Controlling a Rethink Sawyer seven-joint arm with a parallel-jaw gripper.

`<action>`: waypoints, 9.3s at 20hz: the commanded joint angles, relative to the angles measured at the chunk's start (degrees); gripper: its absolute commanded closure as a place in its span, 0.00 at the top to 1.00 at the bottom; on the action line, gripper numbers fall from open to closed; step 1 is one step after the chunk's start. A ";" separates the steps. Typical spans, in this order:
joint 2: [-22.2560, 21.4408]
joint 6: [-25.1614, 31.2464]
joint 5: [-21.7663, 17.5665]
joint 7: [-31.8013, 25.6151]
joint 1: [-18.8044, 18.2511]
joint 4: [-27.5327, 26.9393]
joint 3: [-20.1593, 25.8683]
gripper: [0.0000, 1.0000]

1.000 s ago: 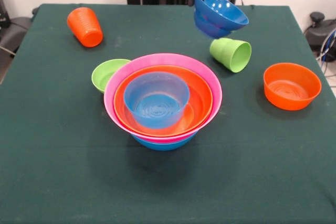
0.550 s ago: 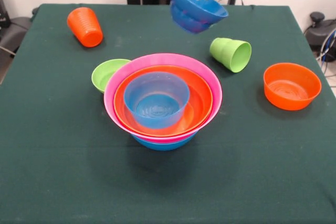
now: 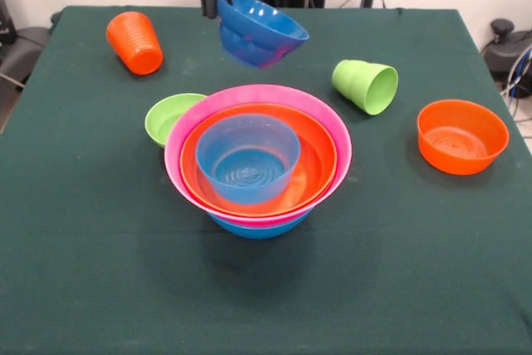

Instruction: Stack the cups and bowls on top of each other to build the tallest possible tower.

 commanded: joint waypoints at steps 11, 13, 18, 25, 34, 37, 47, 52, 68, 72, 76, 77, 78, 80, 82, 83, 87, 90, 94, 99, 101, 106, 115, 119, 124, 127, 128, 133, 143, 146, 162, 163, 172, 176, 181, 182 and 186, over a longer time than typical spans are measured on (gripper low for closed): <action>5.41 6.51 -9.25 -16.59 -2.30 -0.63 8.77 0.00; 5.52 6.70 -9.55 -16.86 -2.52 -0.65 9.42 0.00; 4.99 5.74 -5.98 -13.86 -3.99 -0.77 12.95 0.00; 6.89 9.94 -5.23 -16.64 -3.21 -6.51 16.05 0.00; 14.09 14.32 -8.93 -23.86 -3.08 -15.79 17.84 0.00; 15.17 16.40 -9.57 -26.01 -3.13 -18.09 18.39 0.00; 15.19 18.14 -10.77 -25.65 -3.08 -19.35 18.88 0.00; 15.41 17.66 -10.93 -24.35 -2.87 -19.60 18.06 0.00; 16.99 18.36 -12.27 -27.74 -5.11 -22.46 17.42 0.00; 17.25 18.52 -12.42 -28.25 -5.44 -22.68 17.55 0.00; 17.39 18.46 -12.66 -28.01 -5.47 -22.64 17.53 0.00; 17.36 18.47 -12.75 -28.02 -5.47 -22.65 17.55 0.00; 17.33 18.48 -12.83 -28.03 -5.48 -22.66 17.56 0.00; 17.22 18.51 -12.86 -28.11 -5.63 -22.57 17.70 0.00; 17.24 18.33 -12.85 -27.92 -5.75 -22.43 17.75 0.00; 17.37 17.97 -12.91 -27.50 -5.80 -22.21 17.66 0.00; 17.95 17.25 -12.95 -25.88 -5.54 -21.45 17.22 0.00; 18.10 18.00 -12.59 -25.19 -5.03 -21.53 16.95 0.00; 18.63 19.13 -12.48 -21.88 -2.75 -23.03 15.29 0.00; 19.73 20.79 -11.66 -17.74 0.16 -24.95 12.97 0.00; 19.52 22.77 -10.76 -16.91 1.05 -25.88 12.20 0.00; 19.97 26.03 -9.73 -16.78 2.55 -28.31 11.13 0.00; 19.77 23.06 -11.04 -18.05 1.41 -26.82 11.50 0.00; 19.82 19.31 -12.69 -20.64 -1.02 -25.56 12.47 0.00; 21.43 20.02 -13.54 -25.51 -2.72 -27.08 13.73 0.00; 23.07 20.29 -13.70 -27.69 -3.59 -28.40 14.56 0.00; 23.50 20.36 -13.65 -27.76 -3.65 -28.66 14.75 0.00; 24.81 21.67 -12.86 -27.20 -3.22 -29.85 15.41 0.00; 25.21 23.66 -12.06 -26.51 -2.44 -30.90 15.51 0.00; 26.09 23.43 -12.54 -26.54 -2.23 -31.10 15.17 0.00; 29.47 20.21 -14.41 -27.24 -2.73 -31.09 15.20 0.00; 29.28 19.80 -14.50 -27.43 -3.04 -30.51 15.41 0.00; 27.94 17.48 -15.05 -27.41 -5.19 -26.32 16.65 0.00; 28.26 16.77 -15.15 -27.40 -6.02 -25.82 17.31 0.00; 28.83 18.08 -15.06 -28.76 -6.62 -25.82 18.40 1.00; 28.94 18.07 -15.10 -28.87 -6.75 -25.80 18.63 1.00; 29.13 18.96 -14.96 -28.49 -6.78 -26.07 18.82 1.00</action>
